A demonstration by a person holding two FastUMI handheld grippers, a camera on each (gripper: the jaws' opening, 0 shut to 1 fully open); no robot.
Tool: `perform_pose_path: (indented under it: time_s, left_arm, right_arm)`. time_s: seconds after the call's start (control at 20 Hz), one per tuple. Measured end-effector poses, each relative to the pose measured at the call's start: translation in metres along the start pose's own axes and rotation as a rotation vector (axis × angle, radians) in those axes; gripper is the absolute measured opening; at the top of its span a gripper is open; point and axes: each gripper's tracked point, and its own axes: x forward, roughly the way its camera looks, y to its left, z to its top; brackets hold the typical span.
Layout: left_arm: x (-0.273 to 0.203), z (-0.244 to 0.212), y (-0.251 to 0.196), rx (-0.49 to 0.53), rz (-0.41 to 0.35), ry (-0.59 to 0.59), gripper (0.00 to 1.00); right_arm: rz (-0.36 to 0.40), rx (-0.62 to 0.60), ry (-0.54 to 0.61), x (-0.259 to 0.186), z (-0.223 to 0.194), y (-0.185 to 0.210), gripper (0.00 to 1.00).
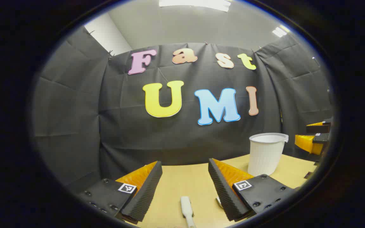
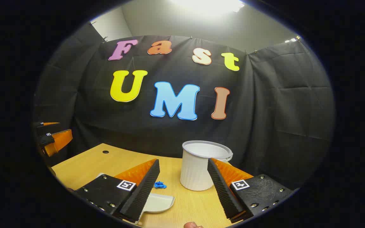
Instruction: Pick up the small broom and dustpan from the desktop, sweep the trash into the dustpan with the broom, and then empty the trash into the garbage bin.
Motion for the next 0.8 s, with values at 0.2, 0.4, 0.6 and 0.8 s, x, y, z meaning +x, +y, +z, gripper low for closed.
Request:
perform_pose_path:
  time_s: [0.2,0.4,0.6,0.8]
  left_arm:
    - [0.011,0.003,-0.006,-0.006,-0.010,-0.006,0.96]
    - [0.022,0.000,-0.012,-0.004,-0.014,0.004,0.96]
    - [0.027,-0.009,-0.018,-0.031,-0.023,0.019,0.96]
    - [0.029,-0.009,-0.019,-0.015,-0.033,0.009,1.00]
  right_arm:
    - [0.014,-0.055,-0.011,0.006,0.003,0.005,0.94]
    - [0.034,-0.098,-0.025,0.007,0.005,0.012,0.94]
    - [0.046,-0.152,-0.027,0.006,0.001,0.020,0.94]
    - [0.072,-0.144,-0.013,0.006,-0.004,0.033,0.94]
